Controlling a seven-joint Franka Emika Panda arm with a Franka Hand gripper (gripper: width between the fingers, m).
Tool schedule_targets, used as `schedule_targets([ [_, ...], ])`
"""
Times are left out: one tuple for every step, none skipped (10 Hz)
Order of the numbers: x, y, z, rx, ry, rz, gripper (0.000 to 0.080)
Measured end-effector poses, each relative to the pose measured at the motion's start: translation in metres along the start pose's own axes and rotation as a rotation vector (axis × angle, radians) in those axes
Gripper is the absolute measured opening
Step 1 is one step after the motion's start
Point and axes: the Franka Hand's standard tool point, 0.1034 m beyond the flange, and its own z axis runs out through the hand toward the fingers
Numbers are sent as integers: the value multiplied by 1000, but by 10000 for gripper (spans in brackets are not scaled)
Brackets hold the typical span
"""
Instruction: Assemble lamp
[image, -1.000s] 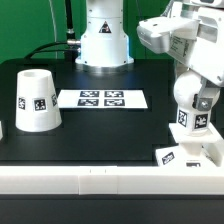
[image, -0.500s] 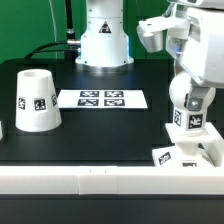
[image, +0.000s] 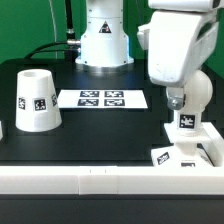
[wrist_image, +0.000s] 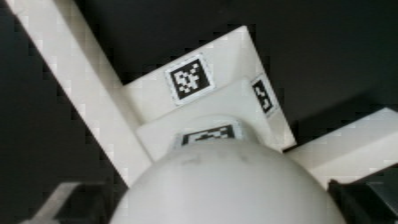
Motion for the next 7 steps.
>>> schedule_targets([
  [0, 0, 0, 0, 0, 50, 577],
  [1, -1, 0, 1, 1, 95, 577],
  [1, -1, 0, 1, 1, 180, 577],
  [2, -2, 0, 2, 1, 254, 577],
  [2, -2, 0, 2, 1, 307, 577],
  [2, -2, 0, 6, 4, 377, 577],
  [2, -2, 0, 15, 9, 459, 577],
])
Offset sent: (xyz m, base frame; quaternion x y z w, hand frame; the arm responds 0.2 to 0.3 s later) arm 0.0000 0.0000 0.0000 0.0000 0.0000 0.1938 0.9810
